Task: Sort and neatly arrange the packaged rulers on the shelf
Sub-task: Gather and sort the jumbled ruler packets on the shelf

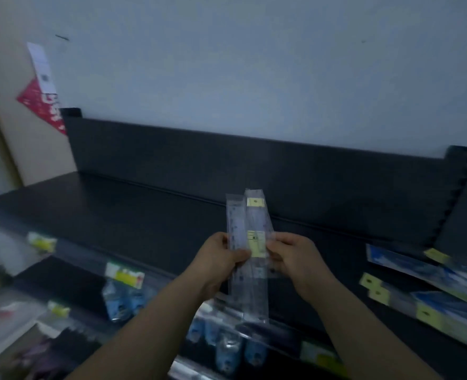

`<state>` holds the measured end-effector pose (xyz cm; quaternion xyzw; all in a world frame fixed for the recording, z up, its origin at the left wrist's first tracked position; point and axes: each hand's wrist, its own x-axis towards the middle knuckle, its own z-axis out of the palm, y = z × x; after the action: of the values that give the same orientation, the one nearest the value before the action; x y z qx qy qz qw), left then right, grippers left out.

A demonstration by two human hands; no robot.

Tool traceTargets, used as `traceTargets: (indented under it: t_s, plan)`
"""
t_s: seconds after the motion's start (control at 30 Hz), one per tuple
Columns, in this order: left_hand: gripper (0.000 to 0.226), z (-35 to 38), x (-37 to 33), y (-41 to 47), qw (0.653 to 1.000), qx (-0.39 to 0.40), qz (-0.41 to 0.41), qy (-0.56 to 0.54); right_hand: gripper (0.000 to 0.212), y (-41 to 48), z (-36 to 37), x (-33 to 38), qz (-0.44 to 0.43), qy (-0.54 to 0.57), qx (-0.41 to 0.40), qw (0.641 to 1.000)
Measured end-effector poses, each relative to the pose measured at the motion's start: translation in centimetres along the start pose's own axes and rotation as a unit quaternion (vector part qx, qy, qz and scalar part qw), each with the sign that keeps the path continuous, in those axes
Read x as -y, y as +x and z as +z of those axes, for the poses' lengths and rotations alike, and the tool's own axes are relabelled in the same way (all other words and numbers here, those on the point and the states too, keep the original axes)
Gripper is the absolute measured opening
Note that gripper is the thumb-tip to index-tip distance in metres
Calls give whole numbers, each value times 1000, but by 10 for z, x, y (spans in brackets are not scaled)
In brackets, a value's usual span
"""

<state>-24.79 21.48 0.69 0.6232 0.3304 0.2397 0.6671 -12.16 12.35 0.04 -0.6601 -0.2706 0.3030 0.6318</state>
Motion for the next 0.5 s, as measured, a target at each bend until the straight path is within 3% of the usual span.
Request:
traceTargets:
  t_s: [0.13, 0.5]
  plan:
    - [7, -99, 0, 1, 999, -35, 3, 37, 15, 6, 99, -1, -10, 6, 43, 999]
    - [14, -284, -10, 26, 987, -144, -17, 71, 28, 61, 293, -5, 25, 45, 107, 993]
